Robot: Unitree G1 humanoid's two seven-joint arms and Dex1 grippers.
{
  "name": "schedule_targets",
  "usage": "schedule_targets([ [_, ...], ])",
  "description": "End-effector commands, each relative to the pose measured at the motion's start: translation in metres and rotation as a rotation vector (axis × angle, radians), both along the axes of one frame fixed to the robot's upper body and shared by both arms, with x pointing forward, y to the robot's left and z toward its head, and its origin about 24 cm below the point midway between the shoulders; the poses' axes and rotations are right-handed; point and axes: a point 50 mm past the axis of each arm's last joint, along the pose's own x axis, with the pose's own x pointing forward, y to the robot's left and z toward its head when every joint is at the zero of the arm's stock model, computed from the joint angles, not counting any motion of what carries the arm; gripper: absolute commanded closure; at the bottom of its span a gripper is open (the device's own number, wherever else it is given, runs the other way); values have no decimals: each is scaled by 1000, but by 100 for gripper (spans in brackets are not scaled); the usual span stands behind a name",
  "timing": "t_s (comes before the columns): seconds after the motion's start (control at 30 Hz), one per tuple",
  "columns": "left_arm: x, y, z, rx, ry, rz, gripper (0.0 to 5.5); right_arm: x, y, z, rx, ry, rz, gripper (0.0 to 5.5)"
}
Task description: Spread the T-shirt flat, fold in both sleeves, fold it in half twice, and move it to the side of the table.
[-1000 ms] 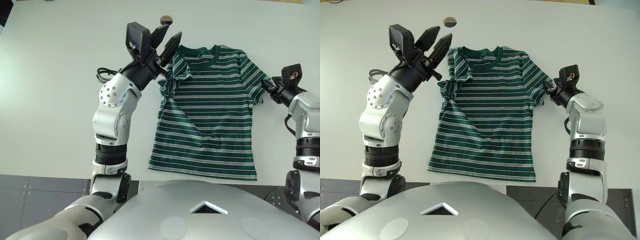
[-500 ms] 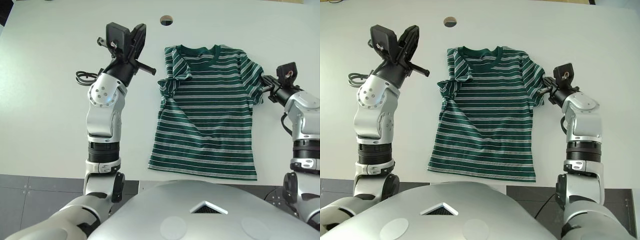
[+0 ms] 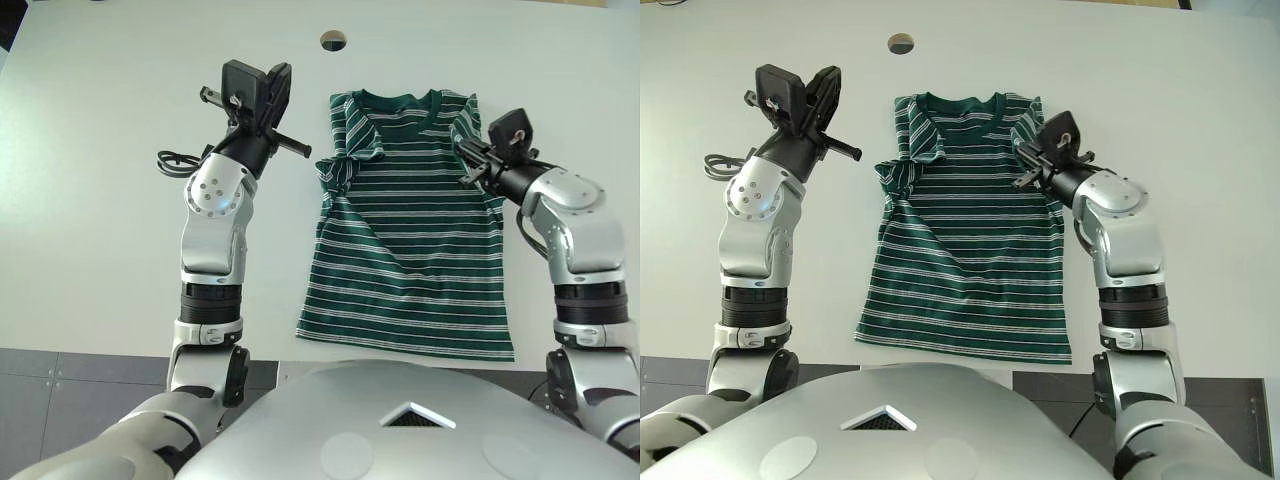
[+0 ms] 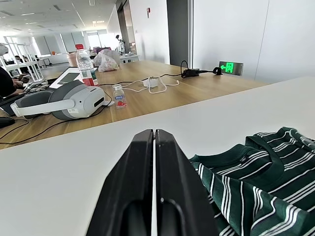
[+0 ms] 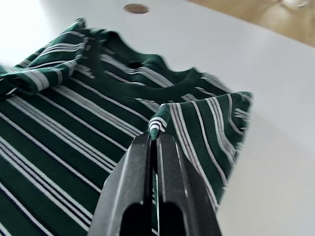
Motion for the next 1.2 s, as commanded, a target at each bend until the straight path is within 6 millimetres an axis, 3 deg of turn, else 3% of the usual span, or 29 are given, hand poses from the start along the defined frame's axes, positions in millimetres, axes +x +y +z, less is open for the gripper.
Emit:
schedule_targets([
  [0.03,1,-1,-2,8,2,9,539,9,11,-2,-15,-7,15,540],
  [0.37,2,1,-1,43,-13,10,540,4,10,4,42,-27,17,376],
  [0.5,-7,0,-3,182,-53,-53,540,-10,7,22,16,-160,108,314],
  [0.6,-27,6,-5,435,-112,-217,540,-32,-12,47,-145,-438,244,309],
  [0.67,-40,21,-3,671,-176,-313,540,-46,-31,49,-334,-473,353,309],
  [0.8,-70,48,-9,1026,-204,-620,481,-86,-69,37,-764,-441,737,305],
  [0.97,-98,60,-12,1104,-110,-891,401,-109,-99,42,-946,-333,927,305],
  [1.2,-121,66,-25,1144,24,-1090,304,-135,-99,32,-985,-221,1080,305],
])
